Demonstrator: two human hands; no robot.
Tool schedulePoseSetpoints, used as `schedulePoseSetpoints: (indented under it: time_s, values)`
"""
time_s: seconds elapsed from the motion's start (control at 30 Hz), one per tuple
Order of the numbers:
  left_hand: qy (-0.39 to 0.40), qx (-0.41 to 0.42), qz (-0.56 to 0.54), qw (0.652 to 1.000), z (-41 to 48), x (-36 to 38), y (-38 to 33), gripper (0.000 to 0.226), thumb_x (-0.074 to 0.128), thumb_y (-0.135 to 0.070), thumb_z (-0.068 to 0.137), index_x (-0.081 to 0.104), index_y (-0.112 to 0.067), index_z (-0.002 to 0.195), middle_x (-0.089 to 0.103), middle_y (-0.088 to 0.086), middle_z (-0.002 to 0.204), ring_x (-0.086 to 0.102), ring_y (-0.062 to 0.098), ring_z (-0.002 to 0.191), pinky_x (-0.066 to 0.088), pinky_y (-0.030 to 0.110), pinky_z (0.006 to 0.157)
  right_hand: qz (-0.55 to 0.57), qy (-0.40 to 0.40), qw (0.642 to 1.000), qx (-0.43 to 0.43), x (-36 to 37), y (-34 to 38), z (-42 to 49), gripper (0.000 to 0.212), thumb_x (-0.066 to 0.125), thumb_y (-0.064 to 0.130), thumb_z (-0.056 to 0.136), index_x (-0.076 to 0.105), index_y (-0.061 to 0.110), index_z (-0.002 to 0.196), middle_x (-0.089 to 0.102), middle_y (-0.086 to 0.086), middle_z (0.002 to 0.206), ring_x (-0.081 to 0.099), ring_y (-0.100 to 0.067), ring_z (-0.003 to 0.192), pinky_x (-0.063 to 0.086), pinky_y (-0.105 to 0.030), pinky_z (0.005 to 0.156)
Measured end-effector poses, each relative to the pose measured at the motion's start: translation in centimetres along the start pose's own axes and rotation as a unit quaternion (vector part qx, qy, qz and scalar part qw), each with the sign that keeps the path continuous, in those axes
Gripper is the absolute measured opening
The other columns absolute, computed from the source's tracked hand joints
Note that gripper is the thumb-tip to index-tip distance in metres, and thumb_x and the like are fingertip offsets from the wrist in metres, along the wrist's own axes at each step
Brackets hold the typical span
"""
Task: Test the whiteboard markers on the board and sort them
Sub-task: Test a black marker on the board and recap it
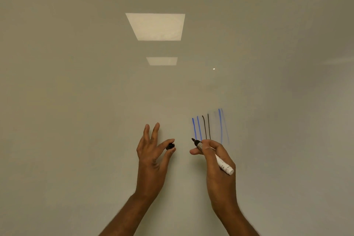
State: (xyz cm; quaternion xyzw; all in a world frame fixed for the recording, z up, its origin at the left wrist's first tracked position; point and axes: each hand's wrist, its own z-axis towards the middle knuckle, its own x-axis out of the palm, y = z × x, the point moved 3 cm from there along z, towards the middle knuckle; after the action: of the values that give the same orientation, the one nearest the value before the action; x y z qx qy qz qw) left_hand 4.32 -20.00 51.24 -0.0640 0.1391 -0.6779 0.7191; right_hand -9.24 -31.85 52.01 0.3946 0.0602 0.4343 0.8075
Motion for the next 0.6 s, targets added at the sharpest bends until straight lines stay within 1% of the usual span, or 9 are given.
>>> schedulePoseSetpoints:
  time_s: [0.07, 0.13, 0.2, 0.27, 0.33, 0.4, 0.47, 0.53, 0.6]
  values:
    - [0.000, 0.022, 0.016, 1.000, 0.5, 0.5, 1.0, 0.028, 0.067, -0.025, 0.096, 0.068, -0.033, 0.122, 0.036, -0.008, 0.163, 0.014, 0.021, 0.157, 0.016, 0.039, 0.125, -0.010, -0.013, 1.000, -0.026, 0.3, -0.4, 0.7, 0.012, 0.058, 0.024, 0.096, 0.067, 0.016, 0.095, 0.075, 0.000, 0.091, 0.066, -0.001, 0.094, 0.043, -0.003, 0.076]
    - [-0.004, 0.053, 0.047, 0.997, 1.0, 1.0, 1.7, 0.026, 0.066, -0.028, 0.098, 0.070, -0.023, 0.123, 0.038, -0.004, 0.161, 0.018, 0.023, 0.156, 0.018, 0.043, 0.125, -0.017, -0.020, 0.998, -0.059, 0.8, -0.7, 1.3, 0.011, 0.062, 0.026, 0.092, 0.067, 0.017, 0.095, 0.074, 0.001, 0.089, 0.068, -0.007, 0.089, 0.047, -0.007, 0.073]
    - [-0.006, 0.078, 0.066, 0.995, 1.2, 1.4, 2.1, 0.030, 0.063, -0.033, 0.098, 0.070, -0.020, 0.124, 0.039, -0.003, 0.161, 0.020, 0.025, 0.156, 0.018, 0.044, 0.125, -0.040, -0.037, 0.994, -0.092, 1.1, -1.2, 1.8, 0.015, 0.065, 0.032, 0.089, 0.067, 0.020, 0.097, 0.073, 0.005, 0.088, 0.068, -0.009, 0.087, 0.052, -0.014, 0.074]
    - [-0.010, 0.089, 0.070, 0.994, 1.2, 1.7, 2.4, 0.032, 0.059, -0.034, 0.099, 0.069, -0.019, 0.125, 0.039, -0.004, 0.160, 0.021, 0.025, 0.156, 0.017, 0.042, 0.126, -0.082, -0.053, 0.987, -0.128, 1.2, -2.3, 2.5, 0.016, 0.068, 0.033, 0.091, 0.067, 0.021, 0.101, 0.071, 0.007, 0.092, 0.068, -0.014, 0.089, 0.057, -0.027, 0.080]
    - [-0.016, 0.089, 0.064, 0.994, 1.2, 1.8, 2.6, 0.031, 0.059, -0.035, 0.098, 0.070, -0.018, 0.122, 0.041, -0.004, 0.159, 0.023, 0.024, 0.155, 0.016, 0.040, 0.126, -0.114, -0.061, 0.979, -0.157, 1.2, -3.6, 3.2, 0.028, 0.065, 0.039, 0.090, 0.067, 0.018, 0.109, 0.070, 0.004, 0.098, 0.068, -0.017, 0.091, 0.059, -0.037, 0.083]
    - [-0.023, 0.095, 0.065, 0.993, 1.2, 1.9, 2.7, 0.029, 0.058, -0.035, 0.098, 0.071, -0.017, 0.117, 0.043, -0.003, 0.158, 0.025, 0.022, 0.155, 0.015, 0.039, 0.126, -0.133, -0.066, 0.972, -0.183, 1.2, -4.6, 3.8, 0.040, 0.061, 0.045, 0.087, 0.065, 0.015, 0.113, 0.069, -0.001, 0.101, 0.067, -0.018, 0.093, 0.059, -0.041, 0.083]
    - [-0.029, 0.107, 0.076, 0.991, 1.3, 2.1, 2.8, 0.028, 0.057, -0.036, 0.099, 0.071, -0.017, 0.114, 0.045, 0.000, 0.157, 0.026, 0.022, 0.154, 0.014, 0.038, 0.127, -0.141, -0.068, 0.963, -0.218, 1.3, -4.7, 4.1, 0.043, 0.058, 0.053, 0.087, 0.061, 0.021, 0.116, 0.068, -0.002, 0.102, 0.067, -0.019, 0.092, 0.060, -0.041, 0.082]
    - [-0.033, 0.126, 0.097, 0.987, 1.3, 2.3, 3.0, 0.027, 0.057, -0.036, 0.099, 0.071, -0.016, 0.111, 0.045, 0.001, 0.156, 0.027, 0.022, 0.154, 0.014, 0.039, 0.127, -0.148, -0.067, 0.953, -0.255, 1.7, -4.0, 4.2, 0.033, 0.054, 0.060, 0.089, 0.054, 0.040, 0.115, 0.065, 0.009, 0.101, 0.066, -0.017, 0.091, 0.058, -0.033, 0.081]
    - [-0.039, 0.144, 0.123, 0.981, 1.3, 2.6, 3.2, 0.025, 0.059, -0.034, 0.098, 0.072, -0.015, 0.108, 0.045, 0.002, 0.155, 0.028, 0.022, 0.153, 0.015, 0.041, 0.127, -0.166, -0.072, 0.941, -0.287, 2.2, -3.3, 4.5, 0.022, 0.056, 0.055, 0.090, 0.050, 0.051, 0.110, 0.059, 0.022, 0.101, 0.064, -0.014, 0.089, 0.054, -0.027, 0.080]
